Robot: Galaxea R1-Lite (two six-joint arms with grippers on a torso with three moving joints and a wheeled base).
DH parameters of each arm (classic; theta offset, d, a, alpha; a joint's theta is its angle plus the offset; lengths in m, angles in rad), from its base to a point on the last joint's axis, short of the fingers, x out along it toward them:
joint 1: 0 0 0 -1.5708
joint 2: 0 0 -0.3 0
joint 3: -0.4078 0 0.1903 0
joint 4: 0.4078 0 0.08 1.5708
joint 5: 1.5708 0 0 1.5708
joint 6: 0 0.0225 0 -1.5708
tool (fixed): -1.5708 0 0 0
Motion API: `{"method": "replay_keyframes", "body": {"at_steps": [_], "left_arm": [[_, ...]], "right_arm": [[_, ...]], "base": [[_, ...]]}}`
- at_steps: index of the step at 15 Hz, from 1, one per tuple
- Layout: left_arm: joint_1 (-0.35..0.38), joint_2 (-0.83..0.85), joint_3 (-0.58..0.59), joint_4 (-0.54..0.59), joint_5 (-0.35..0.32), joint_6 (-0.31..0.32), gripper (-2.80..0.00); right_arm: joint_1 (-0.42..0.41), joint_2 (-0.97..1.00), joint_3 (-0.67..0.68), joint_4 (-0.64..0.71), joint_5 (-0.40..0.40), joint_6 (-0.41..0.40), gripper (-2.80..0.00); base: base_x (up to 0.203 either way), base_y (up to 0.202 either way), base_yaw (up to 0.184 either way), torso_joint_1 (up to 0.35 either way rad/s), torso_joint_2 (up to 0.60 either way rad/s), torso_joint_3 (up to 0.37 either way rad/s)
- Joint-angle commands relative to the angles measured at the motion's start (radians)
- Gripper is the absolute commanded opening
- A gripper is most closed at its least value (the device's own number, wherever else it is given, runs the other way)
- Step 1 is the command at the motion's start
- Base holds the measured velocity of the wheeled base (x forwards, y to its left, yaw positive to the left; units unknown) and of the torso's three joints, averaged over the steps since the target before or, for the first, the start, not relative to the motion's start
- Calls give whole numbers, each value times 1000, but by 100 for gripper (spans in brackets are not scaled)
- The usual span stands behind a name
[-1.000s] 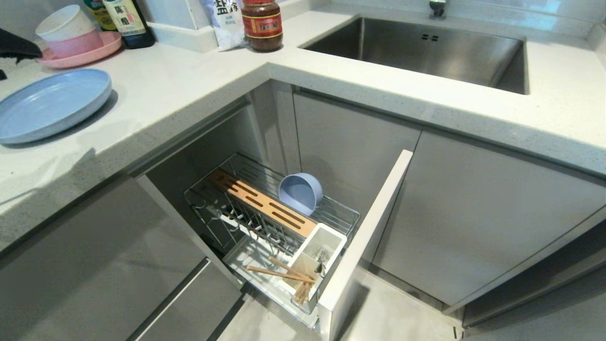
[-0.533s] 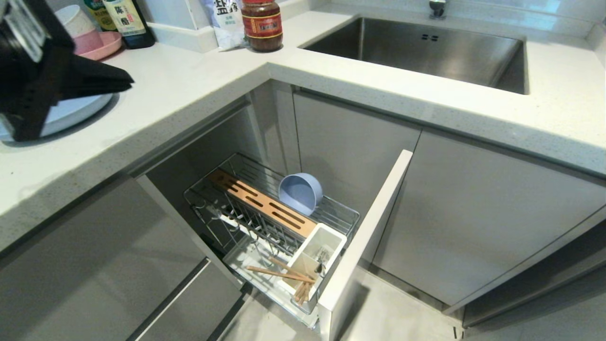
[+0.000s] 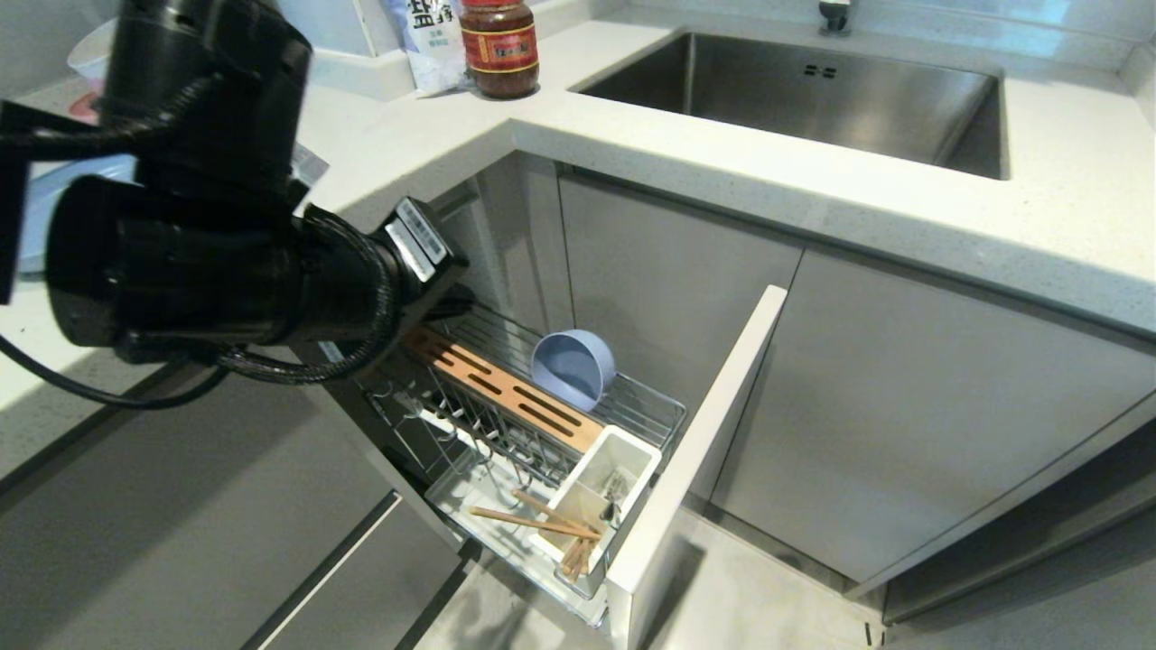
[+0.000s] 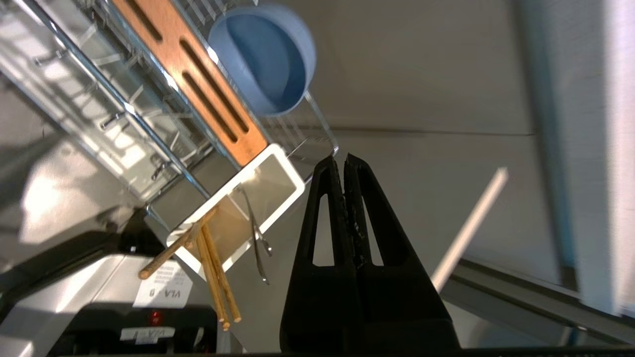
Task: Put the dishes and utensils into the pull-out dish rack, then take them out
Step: Take the bowl out of the cupboard
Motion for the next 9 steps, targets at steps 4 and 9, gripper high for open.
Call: {"method": "replay_keyframes", "body": {"at_steps": [4, 9], "left_arm": [[0, 193, 46, -85, -2, -10, -280], [19, 337, 26, -153, -5, -9, 0]], "right_arm": [[0, -4, 2, 0, 0, 1, -280], [0, -4, 2, 0, 0, 1, -280]], "base": [[0, 0, 0, 0, 0, 0], [0, 0, 0, 0, 0, 0]]}}
